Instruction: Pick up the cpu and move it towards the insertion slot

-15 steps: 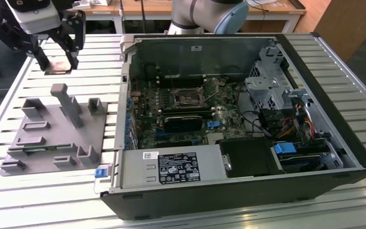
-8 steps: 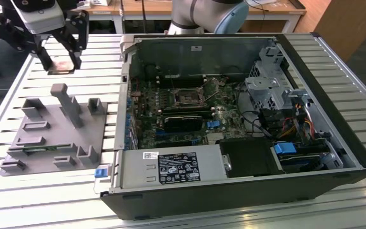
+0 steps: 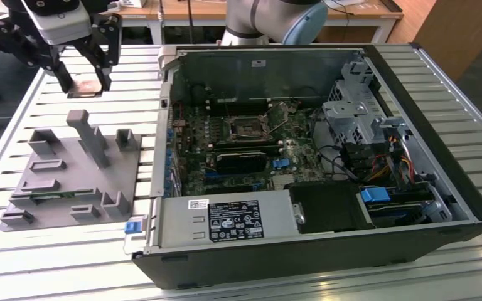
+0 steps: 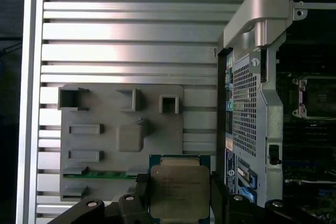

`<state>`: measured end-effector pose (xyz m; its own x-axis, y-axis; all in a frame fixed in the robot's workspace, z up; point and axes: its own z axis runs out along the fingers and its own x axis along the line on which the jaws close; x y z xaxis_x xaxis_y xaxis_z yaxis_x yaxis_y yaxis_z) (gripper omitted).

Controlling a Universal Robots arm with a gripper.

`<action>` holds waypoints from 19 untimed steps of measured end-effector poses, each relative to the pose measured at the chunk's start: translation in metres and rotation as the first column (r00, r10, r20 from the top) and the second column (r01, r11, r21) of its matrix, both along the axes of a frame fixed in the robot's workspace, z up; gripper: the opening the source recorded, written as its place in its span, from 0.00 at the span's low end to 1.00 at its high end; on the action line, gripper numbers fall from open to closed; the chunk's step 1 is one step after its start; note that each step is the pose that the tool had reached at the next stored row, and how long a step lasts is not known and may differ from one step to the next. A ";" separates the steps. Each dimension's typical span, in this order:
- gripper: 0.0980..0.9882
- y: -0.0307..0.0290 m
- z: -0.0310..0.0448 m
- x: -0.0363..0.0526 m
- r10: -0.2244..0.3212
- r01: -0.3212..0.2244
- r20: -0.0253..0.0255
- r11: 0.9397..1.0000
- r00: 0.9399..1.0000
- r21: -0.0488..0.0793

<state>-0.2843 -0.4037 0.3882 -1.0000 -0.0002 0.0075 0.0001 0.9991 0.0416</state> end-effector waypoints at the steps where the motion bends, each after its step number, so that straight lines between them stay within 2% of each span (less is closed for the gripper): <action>1: 0.50 0.0000 0.0000 0.0007 0.000 0.000 0.000 1.000 1.000 0.000; 19: 0.50 0.0000 0.0000 0.0146 0.000 0.000 0.000 1.000 1.000 0.000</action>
<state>-0.2696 -0.4037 0.3882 -1.0000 -0.0003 0.0074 0.0000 0.9991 0.0416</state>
